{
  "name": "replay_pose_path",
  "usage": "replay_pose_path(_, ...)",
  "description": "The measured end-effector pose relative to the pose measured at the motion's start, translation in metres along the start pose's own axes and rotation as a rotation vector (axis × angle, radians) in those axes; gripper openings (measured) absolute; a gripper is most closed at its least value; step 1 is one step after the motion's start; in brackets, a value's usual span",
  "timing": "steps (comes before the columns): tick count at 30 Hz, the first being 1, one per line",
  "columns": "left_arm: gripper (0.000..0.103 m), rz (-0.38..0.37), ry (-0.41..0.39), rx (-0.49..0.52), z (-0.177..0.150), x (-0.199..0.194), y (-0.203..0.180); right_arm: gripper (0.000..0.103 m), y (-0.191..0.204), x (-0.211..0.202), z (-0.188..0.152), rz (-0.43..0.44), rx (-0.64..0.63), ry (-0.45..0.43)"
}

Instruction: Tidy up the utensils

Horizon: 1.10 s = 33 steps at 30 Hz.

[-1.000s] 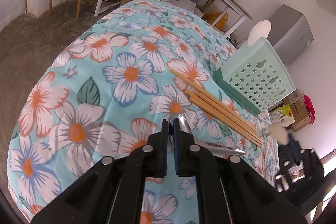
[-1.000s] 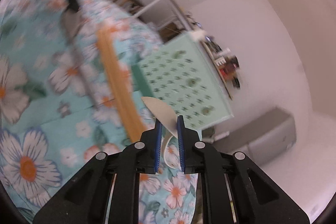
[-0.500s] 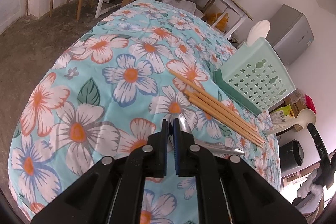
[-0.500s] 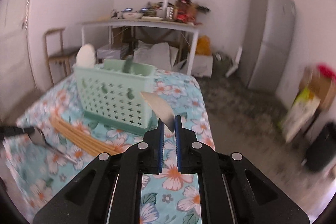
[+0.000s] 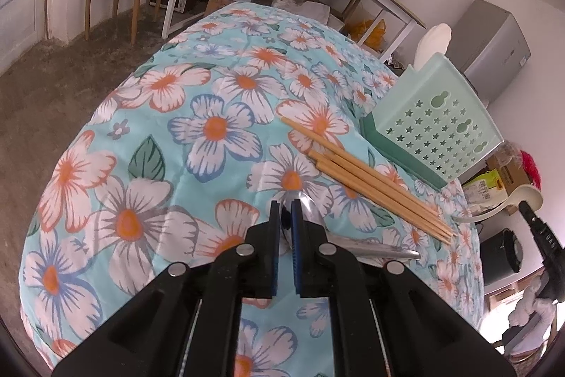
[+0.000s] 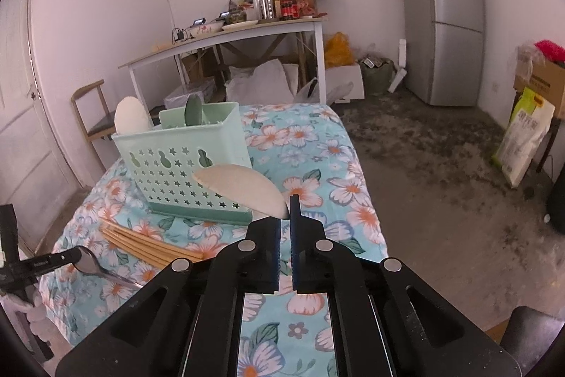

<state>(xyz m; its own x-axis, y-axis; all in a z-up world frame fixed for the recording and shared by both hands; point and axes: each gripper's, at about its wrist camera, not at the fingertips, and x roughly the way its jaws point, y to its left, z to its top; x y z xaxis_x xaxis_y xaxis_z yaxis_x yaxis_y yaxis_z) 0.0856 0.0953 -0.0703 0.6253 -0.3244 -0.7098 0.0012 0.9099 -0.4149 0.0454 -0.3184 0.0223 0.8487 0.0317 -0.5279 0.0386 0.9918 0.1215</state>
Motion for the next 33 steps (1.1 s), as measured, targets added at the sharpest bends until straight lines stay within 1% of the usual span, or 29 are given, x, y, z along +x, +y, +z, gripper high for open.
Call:
replay_pose_path(7,0.006,0.033,-0.035,0.058,-0.003,-0.002,-0.010,0.002,-0.001,-0.007,0.001,0.020,-0.002,-0.030)
replay_pose_path(14,0.004,-0.007,-0.072,0.114,0.000,-0.014,-0.028,0.002,-0.002,-0.028,0.006,0.032,-0.011,-0.061)
replay_pose_path(18,0.003,-0.019,-0.076,0.137,0.002,-0.017,-0.039,0.002,-0.004,-0.038,0.005,0.052,0.006,-0.067)
replay_pose_path(25,0.003,0.022,-0.105,0.232,0.004,-0.022,-0.069,0.002,-0.001,-0.045,0.004,0.107,0.027,-0.057)
replay_pose_path(33,0.003,0.061,-0.133,0.299,0.006,-0.026,-0.091,0.002,0.011,-0.046,0.001,0.161,0.027,-0.046)
